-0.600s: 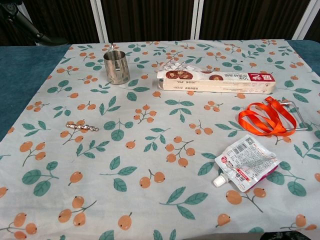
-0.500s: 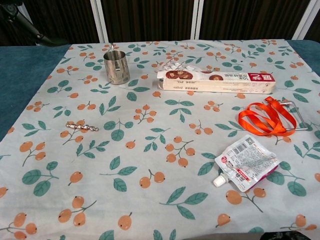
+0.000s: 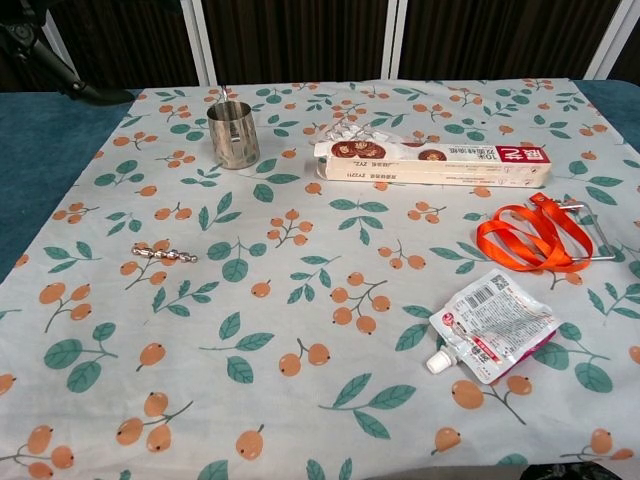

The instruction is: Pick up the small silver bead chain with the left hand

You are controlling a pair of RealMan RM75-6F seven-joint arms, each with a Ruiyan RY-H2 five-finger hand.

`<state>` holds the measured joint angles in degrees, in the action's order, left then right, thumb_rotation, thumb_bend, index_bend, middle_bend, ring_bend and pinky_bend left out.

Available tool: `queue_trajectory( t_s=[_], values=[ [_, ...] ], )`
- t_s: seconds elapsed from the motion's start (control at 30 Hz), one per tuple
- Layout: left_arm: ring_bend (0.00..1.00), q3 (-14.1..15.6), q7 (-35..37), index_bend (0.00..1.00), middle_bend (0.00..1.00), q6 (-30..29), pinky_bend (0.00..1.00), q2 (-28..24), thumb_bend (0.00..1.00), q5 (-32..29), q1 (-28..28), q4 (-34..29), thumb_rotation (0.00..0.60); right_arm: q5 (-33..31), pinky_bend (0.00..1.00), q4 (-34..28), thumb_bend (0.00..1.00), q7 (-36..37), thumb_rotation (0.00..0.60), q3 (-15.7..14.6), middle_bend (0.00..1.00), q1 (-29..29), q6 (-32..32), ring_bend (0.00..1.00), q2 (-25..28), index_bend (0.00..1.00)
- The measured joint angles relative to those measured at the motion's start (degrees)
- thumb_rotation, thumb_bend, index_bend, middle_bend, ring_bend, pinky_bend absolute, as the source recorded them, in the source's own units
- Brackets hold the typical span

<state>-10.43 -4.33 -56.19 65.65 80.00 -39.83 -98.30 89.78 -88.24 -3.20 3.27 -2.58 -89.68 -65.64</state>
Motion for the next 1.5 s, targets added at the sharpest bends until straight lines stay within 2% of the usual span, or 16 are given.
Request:
queue_trajectory(
  t_s=[0.5, 0.63, 0.8, 1.0, 1.17, 1.37, 1.5],
  values=[
    [0.01, 1.21, -0.59, 0.02, 0.11, 0.64, 0.08, 0.27, 0.30, -1.17, -0.16, 1.09, 0.600, -0.06, 0.14, -0.08, 0.17, 0.04, 0.600, -0.02, 0.01, 0.12, 0.00, 0.05, 0.04, 0.03],
    [0.07, 1.70, -0.94, 0.02, 0.13, 1.49, 0.15, 0.43, 0.30, -2.07, -0.21, 1.53, 0.600, -0.09, 0.14, -0.10, 0.17, 0.06, 0.600, -0.02, 0.01, 0.15, -0.01, 0.05, 0.06, 0.03],
    [0.11, 3.27, -1.47, 0.03, 0.16, 3.29, 0.19, 0.78, 0.30, -3.25, -0.03, 2.40, 0.600, -0.11, 0.14, -0.10, 0.17, 0.08, 0.600, -0.03, 0.01, 0.16, 0.03, 0.05, 0.07, 0.03],
    [0.16, 5.21, -2.48, 0.09, 0.23, 6.60, 0.21, 1.82, 0.30, -7.67, 0.39, 3.05, 0.600, -0.10, 0.14, -0.17, 0.17, 0.05, 0.600, -0.07, 0.01, 0.19, 0.05, 0.05, 0.06, 0.03],
    [0.22, 6.67, -4.48, 0.20, 0.33, 9.99, 0.26, 2.99, 0.30, -12.77, 0.20, 2.96, 0.600, -0.20, 0.14, -0.24, 0.17, 0.14, 0.600, -0.02, 0.01, 0.23, 0.02, 0.05, 0.08, 0.03],
    [0.27, 8.42, -10.52, 0.27, 0.39, 9.80, 0.30, 6.38, 0.31, -16.34, 0.12, 4.40, 0.600, -0.26, 0.14, -0.22, 0.17, 0.32, 0.600, -0.03, 0.01, 0.19, 0.20, 0.05, 0.16, 0.03],
    [0.27, 8.98, -11.59, 0.29, 0.41, 8.22, 0.30, 9.33, 0.31, -16.42, 0.51, 6.65, 0.600, -0.33, 0.14, -0.23, 0.17, 0.45, 0.600, -0.02, 0.01, 0.22, 0.23, 0.05, 0.18, 0.03]
  ],
)
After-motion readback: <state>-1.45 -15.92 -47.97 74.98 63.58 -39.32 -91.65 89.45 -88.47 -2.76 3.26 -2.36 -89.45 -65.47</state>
